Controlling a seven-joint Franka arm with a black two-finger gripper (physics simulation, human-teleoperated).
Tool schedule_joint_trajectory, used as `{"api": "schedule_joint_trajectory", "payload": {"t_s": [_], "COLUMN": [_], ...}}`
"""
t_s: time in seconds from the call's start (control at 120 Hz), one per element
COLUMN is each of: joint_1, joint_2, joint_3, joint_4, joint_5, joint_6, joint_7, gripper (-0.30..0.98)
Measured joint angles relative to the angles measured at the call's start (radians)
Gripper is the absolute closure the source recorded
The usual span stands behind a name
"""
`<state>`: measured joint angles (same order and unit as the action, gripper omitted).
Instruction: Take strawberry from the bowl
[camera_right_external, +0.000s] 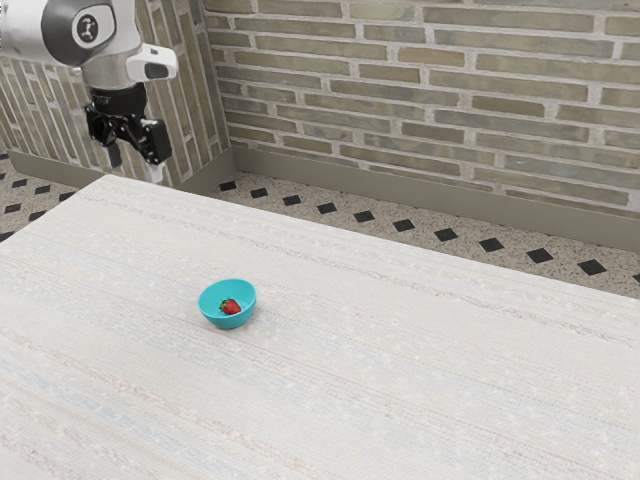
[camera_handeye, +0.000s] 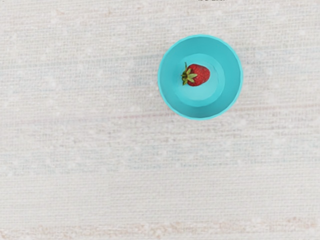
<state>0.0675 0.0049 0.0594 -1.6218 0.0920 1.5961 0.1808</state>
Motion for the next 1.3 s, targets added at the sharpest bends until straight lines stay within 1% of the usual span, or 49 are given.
{"api": "schedule_joint_trajectory", "payload": {"t_s": [0.2, 0.267, 0.4, 0.525, 0.617, 0.708, 0.892, 1.0, 1.075, 1.133, 1.3], "joint_1": [-0.045, -0.059, -0.076, -0.063, -0.039, -0.027, -0.066, -0.056, -0.051, -0.051, -0.041], "joint_2": [0.001, 0.018, 0.042, 0.045, 0.053, 0.070, 0.093, 0.114, 0.152, 0.179, 0.252], "joint_3": [0.002, 0.002, 0.000, 0.000, 0.000, 0.003, -0.001, -0.001, -0.001, -0.001, -0.002], "joint_4": [0.000, -0.001, -0.079, -0.156, -0.176, -0.185, -0.231, -0.261, -0.265, -0.266, -0.259], "joint_5": [0.002, 0.003, 0.016, 0.022, 0.026, 0.029, 0.035, 0.038, 0.038, 0.033, 0.001], "joint_6": [0.000, 0.001, 0.087, 0.209, 0.276, 0.315, 0.363, 0.422, 0.456, 0.482, 0.532], "joint_7": [0.013, 0.017, 0.090, 0.273, 0.418, 0.535, 0.788, 0.936, 1.022, 1.082, 1.223], "gripper": [0.00, 0.00, 0.00, 0.00, 0.00, 0.00, 0.00, 0.00, 0.00, 0.03, 0.18]}}
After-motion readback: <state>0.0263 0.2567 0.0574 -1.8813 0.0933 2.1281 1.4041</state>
